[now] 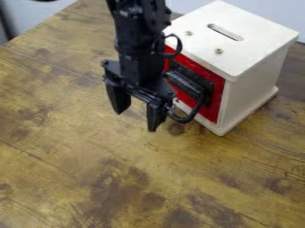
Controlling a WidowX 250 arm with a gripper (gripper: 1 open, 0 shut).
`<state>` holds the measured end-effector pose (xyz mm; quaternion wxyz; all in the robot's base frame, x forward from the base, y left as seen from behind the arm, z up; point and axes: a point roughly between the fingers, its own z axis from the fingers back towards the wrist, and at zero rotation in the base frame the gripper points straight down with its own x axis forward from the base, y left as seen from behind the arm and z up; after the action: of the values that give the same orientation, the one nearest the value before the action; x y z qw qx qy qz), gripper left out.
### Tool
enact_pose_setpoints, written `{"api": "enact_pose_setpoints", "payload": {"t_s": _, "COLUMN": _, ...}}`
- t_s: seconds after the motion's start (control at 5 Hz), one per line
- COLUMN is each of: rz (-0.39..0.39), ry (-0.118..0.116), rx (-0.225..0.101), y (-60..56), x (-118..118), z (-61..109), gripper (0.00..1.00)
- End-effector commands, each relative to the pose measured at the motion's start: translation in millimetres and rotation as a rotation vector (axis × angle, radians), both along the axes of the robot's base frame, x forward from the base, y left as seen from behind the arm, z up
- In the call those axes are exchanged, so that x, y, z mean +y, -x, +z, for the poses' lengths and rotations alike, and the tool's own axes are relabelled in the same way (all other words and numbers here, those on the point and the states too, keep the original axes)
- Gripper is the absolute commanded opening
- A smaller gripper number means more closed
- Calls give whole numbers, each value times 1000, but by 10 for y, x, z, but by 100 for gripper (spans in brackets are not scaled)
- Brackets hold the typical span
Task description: Close the drawer
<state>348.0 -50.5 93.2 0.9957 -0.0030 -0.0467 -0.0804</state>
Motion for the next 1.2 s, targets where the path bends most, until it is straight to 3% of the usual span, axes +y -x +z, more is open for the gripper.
{"api": "enact_pose_setpoints", "payload": {"t_s": 0.0, "rz": -38, "ry": 10, "rx": -70, "y": -74, "x": -134, "z": 293, "gripper": 100}}
{"api": "enact_pose_setpoints", "payload": {"t_s": 0.4, "rz": -36, "ry": 12, "rx": -92, "y": -4, "x": -144, "z": 350, "gripper": 100}}
{"api": "enact_pose_setpoints", "payload": {"t_s": 0.6, "rz": -22, "ry": 13, "rx": -88, "y": 19, "x": -110, "z": 357, "gripper": 100}}
{"api": "enact_pose_setpoints", "payload": {"t_s": 1.0, "rz": 4, "ry": 13, "rx": -101, "y": 17, "x": -18, "z": 345, "gripper": 100}}
